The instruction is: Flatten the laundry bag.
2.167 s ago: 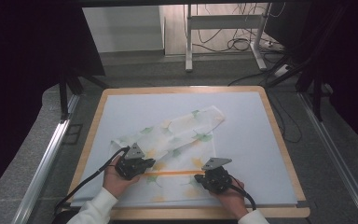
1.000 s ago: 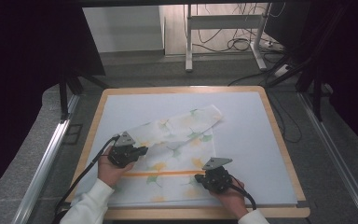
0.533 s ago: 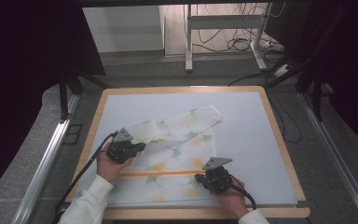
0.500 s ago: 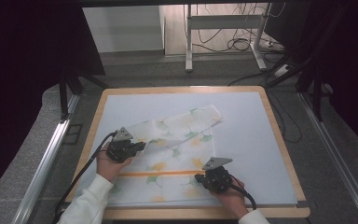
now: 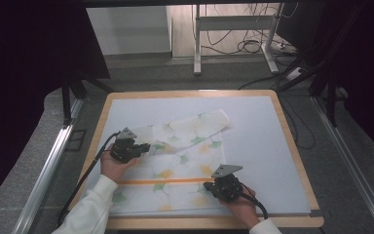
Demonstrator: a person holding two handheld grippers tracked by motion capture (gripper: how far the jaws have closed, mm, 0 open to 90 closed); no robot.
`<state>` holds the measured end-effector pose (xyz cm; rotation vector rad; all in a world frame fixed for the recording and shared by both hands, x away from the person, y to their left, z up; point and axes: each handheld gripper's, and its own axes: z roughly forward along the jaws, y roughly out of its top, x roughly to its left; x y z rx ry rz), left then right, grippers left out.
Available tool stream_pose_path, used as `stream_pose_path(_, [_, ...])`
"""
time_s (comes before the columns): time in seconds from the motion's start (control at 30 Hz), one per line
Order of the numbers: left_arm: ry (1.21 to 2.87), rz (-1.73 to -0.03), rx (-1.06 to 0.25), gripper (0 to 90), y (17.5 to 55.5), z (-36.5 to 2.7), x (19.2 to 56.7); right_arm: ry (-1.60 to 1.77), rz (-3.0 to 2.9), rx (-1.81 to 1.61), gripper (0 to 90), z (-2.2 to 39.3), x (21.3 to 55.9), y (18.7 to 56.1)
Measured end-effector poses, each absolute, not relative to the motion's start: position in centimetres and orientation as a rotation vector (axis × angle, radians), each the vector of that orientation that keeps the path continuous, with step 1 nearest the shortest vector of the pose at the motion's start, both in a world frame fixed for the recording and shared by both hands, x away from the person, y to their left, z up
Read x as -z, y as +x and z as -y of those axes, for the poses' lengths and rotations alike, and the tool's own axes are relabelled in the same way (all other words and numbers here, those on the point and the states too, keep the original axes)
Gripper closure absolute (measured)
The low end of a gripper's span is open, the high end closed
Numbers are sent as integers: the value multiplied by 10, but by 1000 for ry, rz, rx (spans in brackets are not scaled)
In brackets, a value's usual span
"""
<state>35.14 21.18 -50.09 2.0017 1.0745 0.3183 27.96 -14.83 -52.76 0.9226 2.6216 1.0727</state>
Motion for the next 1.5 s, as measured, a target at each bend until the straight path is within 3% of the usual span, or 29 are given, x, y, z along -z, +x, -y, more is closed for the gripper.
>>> stream_pose_path(1.5, [1897, -1224, -321, 899, 406, -252, 490, 915, -2622, -1075, 889, 149, 528, 280])
